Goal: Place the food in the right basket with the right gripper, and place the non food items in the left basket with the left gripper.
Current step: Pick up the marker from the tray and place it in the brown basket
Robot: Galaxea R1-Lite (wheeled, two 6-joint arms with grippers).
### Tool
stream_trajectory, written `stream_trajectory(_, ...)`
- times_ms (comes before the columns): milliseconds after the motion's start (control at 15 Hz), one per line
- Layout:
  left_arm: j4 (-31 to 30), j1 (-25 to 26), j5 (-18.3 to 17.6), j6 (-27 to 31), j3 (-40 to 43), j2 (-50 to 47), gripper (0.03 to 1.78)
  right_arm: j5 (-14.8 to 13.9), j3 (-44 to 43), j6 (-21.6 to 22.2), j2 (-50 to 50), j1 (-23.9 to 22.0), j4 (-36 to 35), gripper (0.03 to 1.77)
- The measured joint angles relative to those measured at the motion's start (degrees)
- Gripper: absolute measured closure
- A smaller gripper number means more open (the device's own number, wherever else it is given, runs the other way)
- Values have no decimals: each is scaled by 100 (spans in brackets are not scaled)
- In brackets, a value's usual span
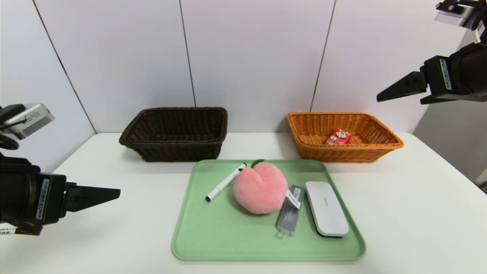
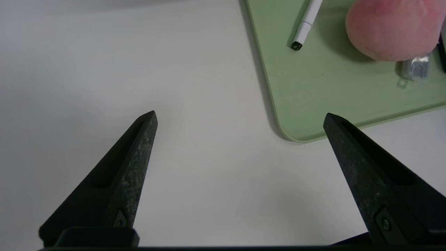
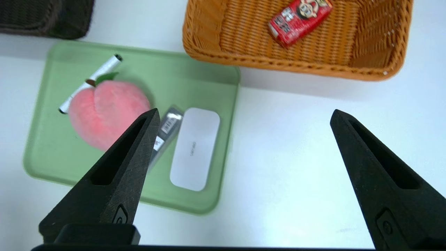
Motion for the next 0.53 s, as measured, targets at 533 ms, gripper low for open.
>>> stream_trajectory(533,33,-945,217,-638,-995,1140,12,-176,1348,68,-777,681,16,11)
